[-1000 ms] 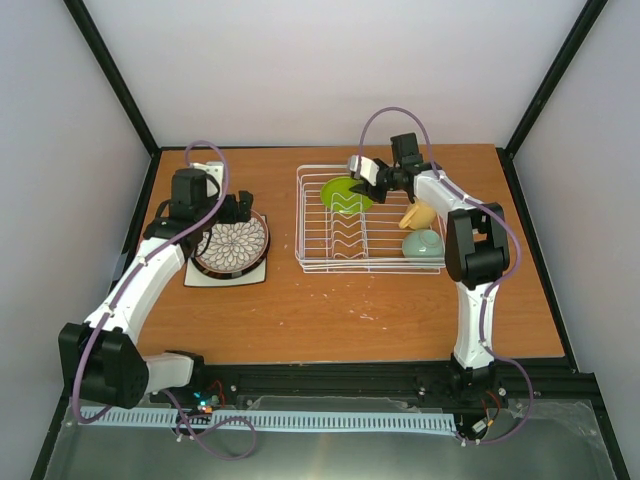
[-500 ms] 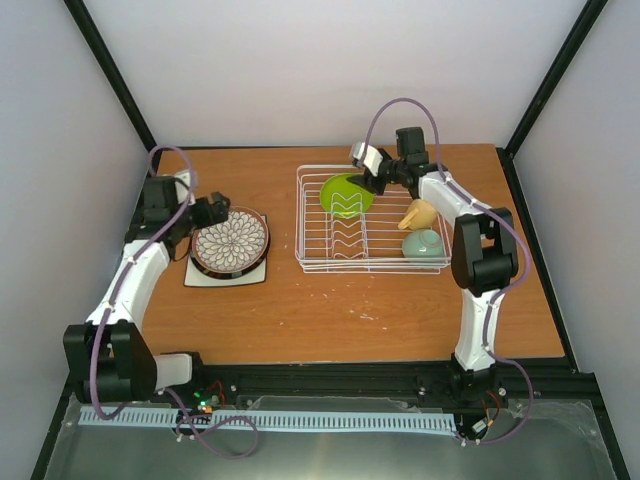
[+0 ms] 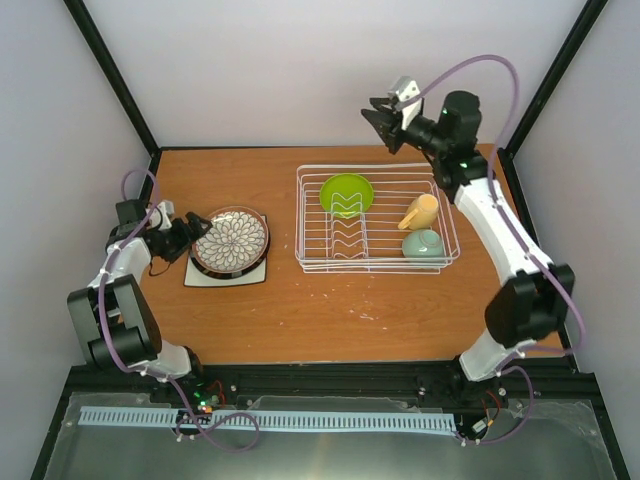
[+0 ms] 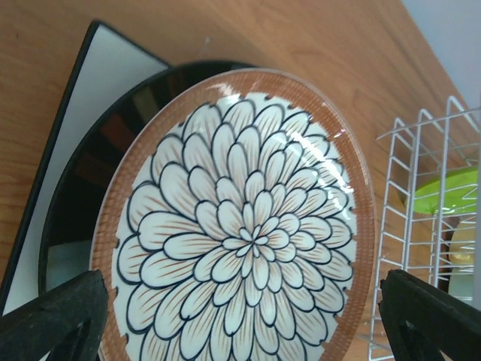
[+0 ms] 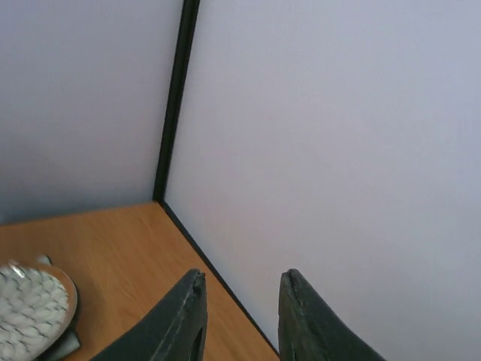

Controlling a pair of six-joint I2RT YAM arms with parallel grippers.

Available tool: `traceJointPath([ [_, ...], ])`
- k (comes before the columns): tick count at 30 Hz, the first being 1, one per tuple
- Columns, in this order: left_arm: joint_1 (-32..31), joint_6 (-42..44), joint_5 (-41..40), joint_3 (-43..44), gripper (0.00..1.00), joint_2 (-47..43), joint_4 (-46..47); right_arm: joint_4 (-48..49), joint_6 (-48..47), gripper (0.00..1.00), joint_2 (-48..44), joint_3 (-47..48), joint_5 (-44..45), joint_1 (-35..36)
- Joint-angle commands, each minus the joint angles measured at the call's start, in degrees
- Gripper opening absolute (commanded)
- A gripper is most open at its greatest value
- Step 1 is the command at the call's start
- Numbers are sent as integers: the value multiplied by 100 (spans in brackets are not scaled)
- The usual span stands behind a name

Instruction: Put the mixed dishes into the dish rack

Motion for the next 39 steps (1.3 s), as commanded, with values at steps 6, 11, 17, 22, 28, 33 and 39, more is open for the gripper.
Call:
traceJointPath([
  [6, 35, 191, -89, 168, 96, 247, -245, -633, 2205, 24, -1570, -1383, 17, 85],
  [11, 35, 251, -176, 116, 88, 228, -414, -895, 2000, 27, -2120, -1873, 295, 86],
  [17, 37, 268, -215, -52, 74, 229, -406, -1161, 1903, 28, -2569, -2156, 351, 90],
  [22, 39, 272, -402, -169, 77, 324, -337, -1257, 1832, 30, -2863, -2256, 430, 86],
  [28, 41, 290, -433, -349, 77, 443, -159, -1321, 1771, 31, -2983, -2274, 448, 87],
  [33, 39, 223, -110, -476, 67, 665, 131, -1343, 1769, 32, -3052, -2355, 460, 89],
  [39, 40, 196, 94, -457, 47, 958, 311, -1351, 1723, 32, -3112, -2415, 531, 87],
])
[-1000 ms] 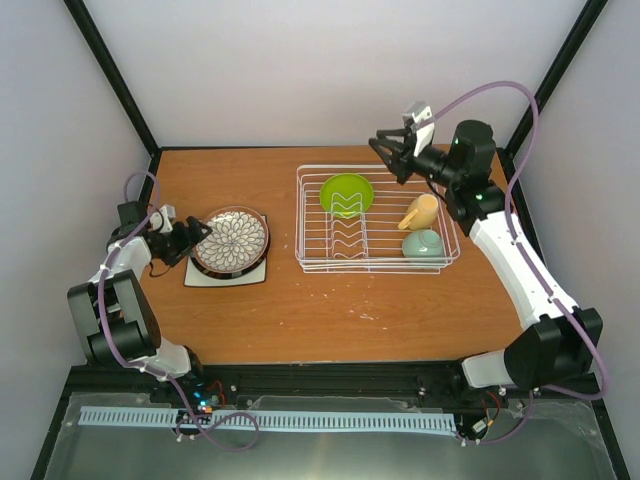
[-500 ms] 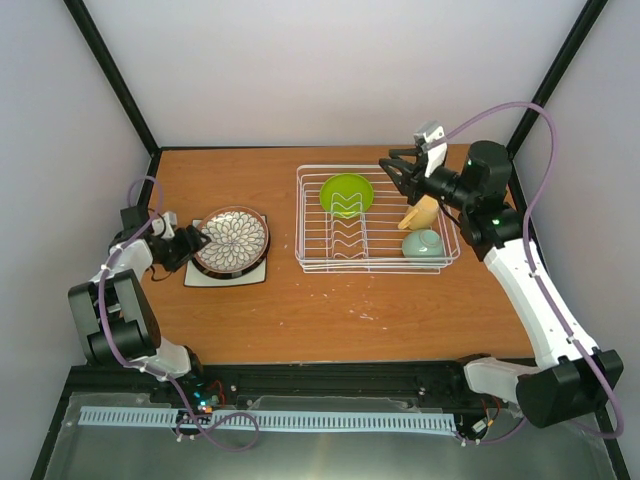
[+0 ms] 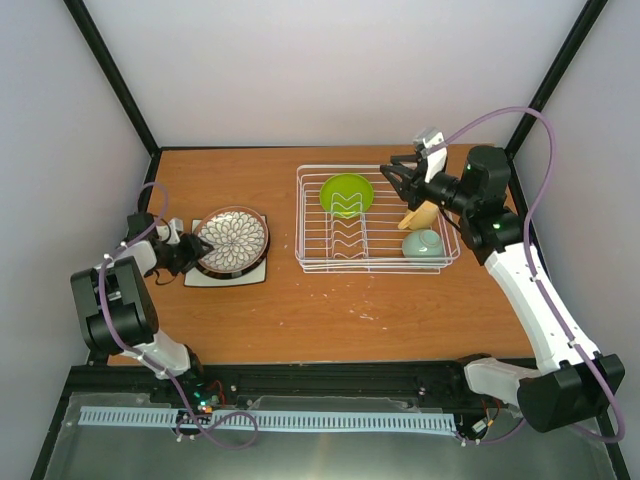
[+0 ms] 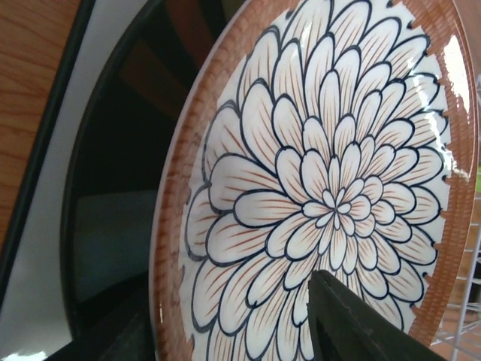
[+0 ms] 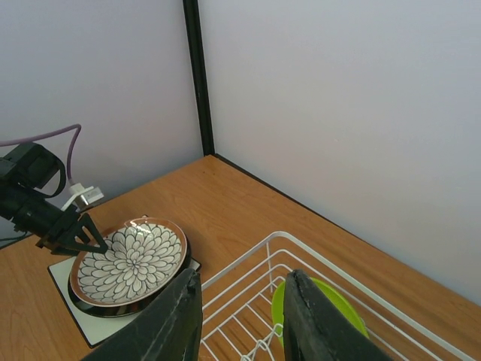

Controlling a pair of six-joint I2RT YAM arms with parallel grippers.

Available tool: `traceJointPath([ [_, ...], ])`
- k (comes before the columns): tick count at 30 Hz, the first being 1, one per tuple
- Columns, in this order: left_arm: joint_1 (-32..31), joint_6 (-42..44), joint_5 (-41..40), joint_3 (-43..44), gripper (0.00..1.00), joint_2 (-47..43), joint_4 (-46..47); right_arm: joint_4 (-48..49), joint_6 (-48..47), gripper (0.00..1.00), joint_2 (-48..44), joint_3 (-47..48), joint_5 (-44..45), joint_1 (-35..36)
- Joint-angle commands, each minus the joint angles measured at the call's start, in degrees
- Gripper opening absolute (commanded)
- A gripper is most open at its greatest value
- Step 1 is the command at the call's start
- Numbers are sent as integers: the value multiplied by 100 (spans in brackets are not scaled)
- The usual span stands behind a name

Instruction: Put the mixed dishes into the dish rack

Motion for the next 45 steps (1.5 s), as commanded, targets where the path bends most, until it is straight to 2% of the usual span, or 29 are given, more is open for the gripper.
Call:
traceJointPath([
  [1, 28, 30, 136, -10, 44, 244, 192, 4, -90, 32, -159, -53, 81, 26],
  [5, 30, 77, 199, -1, 29, 383, 195, -4, -102, 33, -155, -35, 73, 28],
  [9, 32, 99, 202, -2, 2, 352, 157, 0, -91, 33, -154, -39, 43, 25],
  [10, 31, 105, 194, -2, 1, 327, 141, -7, -92, 33, -154, -40, 38, 28],
  [19, 26, 108, 264, 20, 1, -71, 47, 26, -33, 34, -190, -64, -58, 28],
  [22, 28, 28, 456, 83, 1, -534, 36, 164, 152, 39, -167, -88, -224, 25],
  [30, 25, -41, 998, 547, 1, -1690, -159, 675, 756, 44, 172, -31, -1099, 33],
  [33, 23, -83, 1248, 714, 1, -2045, -164, 760, 982, 46, 528, 140, -1887, 39],
  [36, 12, -270, 1535, 869, 1, -2456, -37, 44, 883, 45, 1183, 664, -2832, 214],
  [39, -101, -531, 1593, 1039, 1, -2903, 123, -1243, 213, 37, 1988, 1410, -3639, 501],
  [42, -600, -630, 1234, 1243, 1, -3236, 95, -2162, -495, 35, 2573, 1980, -3676, 960],
  [45, -899, -585, 1164, 1461, 1, -3303, -125, -2358, -547, 37, 2962, 2339, -3719, 1317],
])
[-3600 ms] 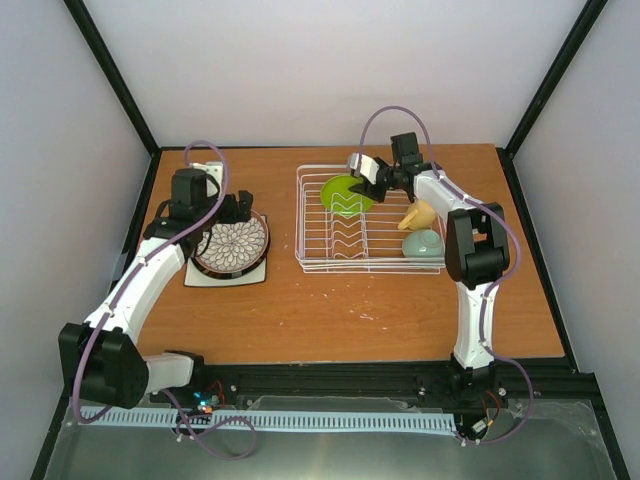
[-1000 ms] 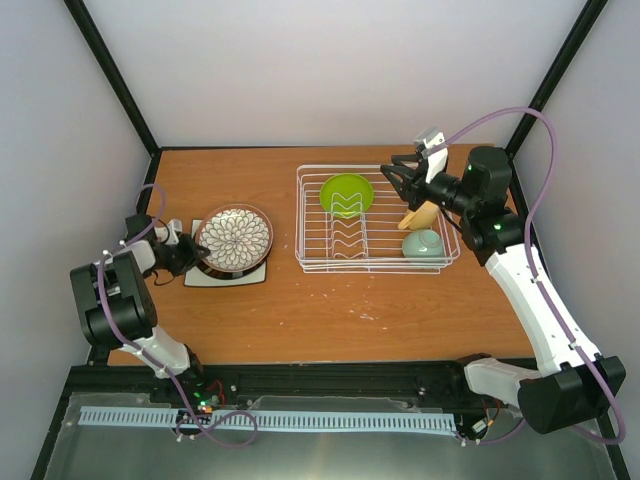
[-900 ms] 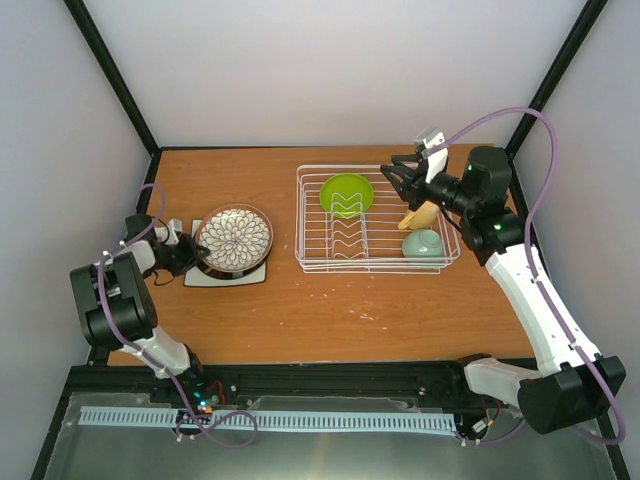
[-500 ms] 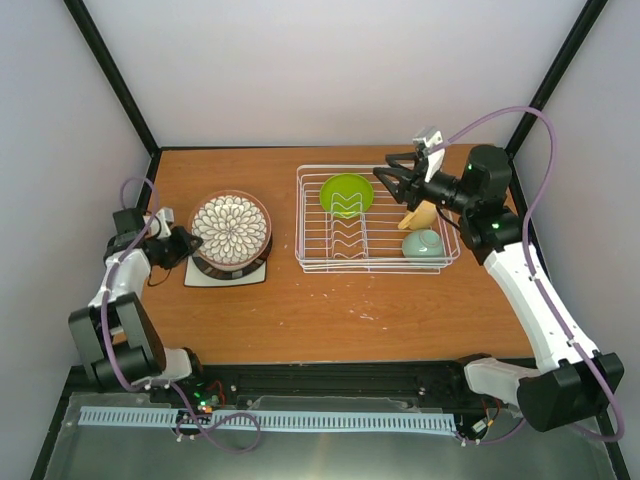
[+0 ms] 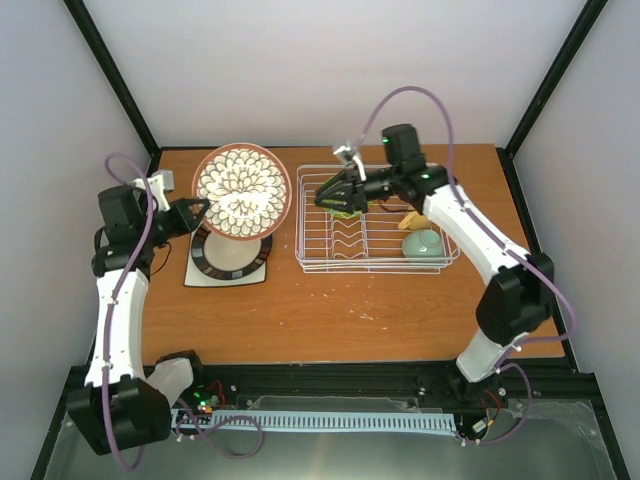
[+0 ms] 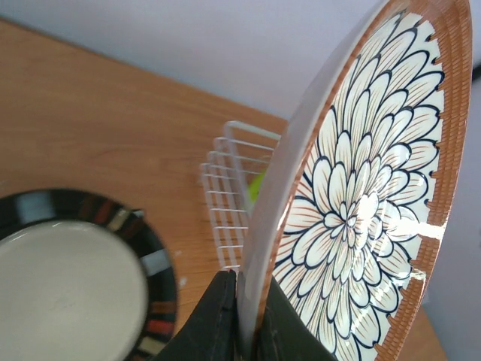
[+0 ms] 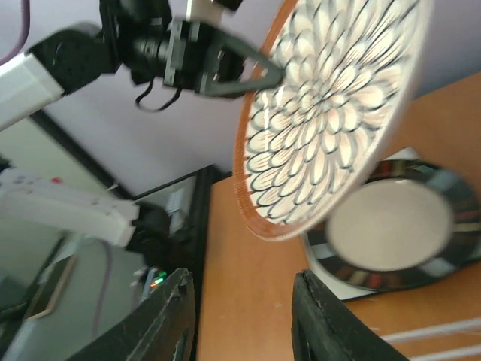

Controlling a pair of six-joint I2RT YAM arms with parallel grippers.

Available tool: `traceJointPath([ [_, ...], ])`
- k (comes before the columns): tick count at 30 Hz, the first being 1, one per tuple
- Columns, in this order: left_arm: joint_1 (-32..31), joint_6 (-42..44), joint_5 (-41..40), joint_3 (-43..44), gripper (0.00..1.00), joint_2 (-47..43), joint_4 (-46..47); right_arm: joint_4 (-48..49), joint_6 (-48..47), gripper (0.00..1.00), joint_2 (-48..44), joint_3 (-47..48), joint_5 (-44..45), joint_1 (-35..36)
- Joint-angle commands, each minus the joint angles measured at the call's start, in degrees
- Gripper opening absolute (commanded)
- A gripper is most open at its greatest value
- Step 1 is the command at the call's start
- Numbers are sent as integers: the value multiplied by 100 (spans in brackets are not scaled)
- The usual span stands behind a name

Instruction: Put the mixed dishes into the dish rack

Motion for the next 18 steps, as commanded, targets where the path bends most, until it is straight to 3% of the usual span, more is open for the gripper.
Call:
traceJointPath([
  [1, -392, -253, 394, 614, 1, -310, 289, -943, -475, 39, 476, 566, -712, 519],
  [18, -491, -434, 679, 529, 0, -525, 580, 40, 597, 39, 1598, 1851, -874, 1123],
])
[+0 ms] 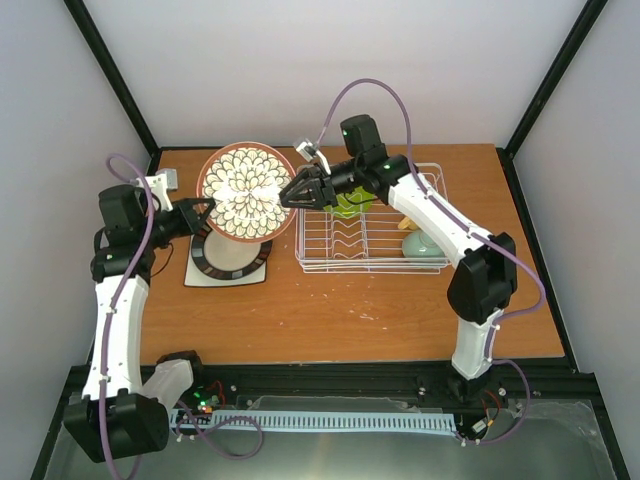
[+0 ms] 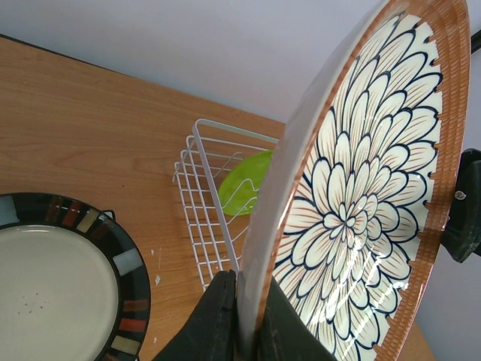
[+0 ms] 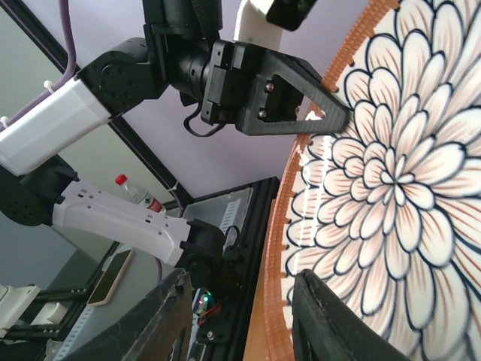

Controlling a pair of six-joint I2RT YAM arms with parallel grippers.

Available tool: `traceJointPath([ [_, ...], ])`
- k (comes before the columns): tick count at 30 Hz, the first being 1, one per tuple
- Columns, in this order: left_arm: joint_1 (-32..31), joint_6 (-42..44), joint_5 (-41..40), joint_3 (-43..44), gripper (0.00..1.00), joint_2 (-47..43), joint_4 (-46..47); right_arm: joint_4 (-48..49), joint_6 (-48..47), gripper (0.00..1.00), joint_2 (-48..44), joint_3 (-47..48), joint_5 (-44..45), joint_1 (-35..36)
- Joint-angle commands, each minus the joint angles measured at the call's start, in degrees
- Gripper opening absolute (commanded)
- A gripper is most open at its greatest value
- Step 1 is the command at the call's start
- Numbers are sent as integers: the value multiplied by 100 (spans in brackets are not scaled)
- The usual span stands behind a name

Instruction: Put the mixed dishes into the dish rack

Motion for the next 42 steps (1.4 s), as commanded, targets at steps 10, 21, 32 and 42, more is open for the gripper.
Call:
traceJointPath([
  [10, -31, 191, 105, 650, 1, -22, 263, -1039, -695, 42, 13, 705, 352, 165],
  [21, -29, 181, 60, 1161, 1, -6, 117, -634, -546, 46, -878, -401, 1153, -48],
  [32, -33, 176, 135, 1239, 1, -93, 3, 238, 61, 47, -808, -347, 1371, -110],
  [42, -34, 280, 42, 1462, 1, 12, -95, 253, 58, 47, -1109, -566, 1452, -377],
])
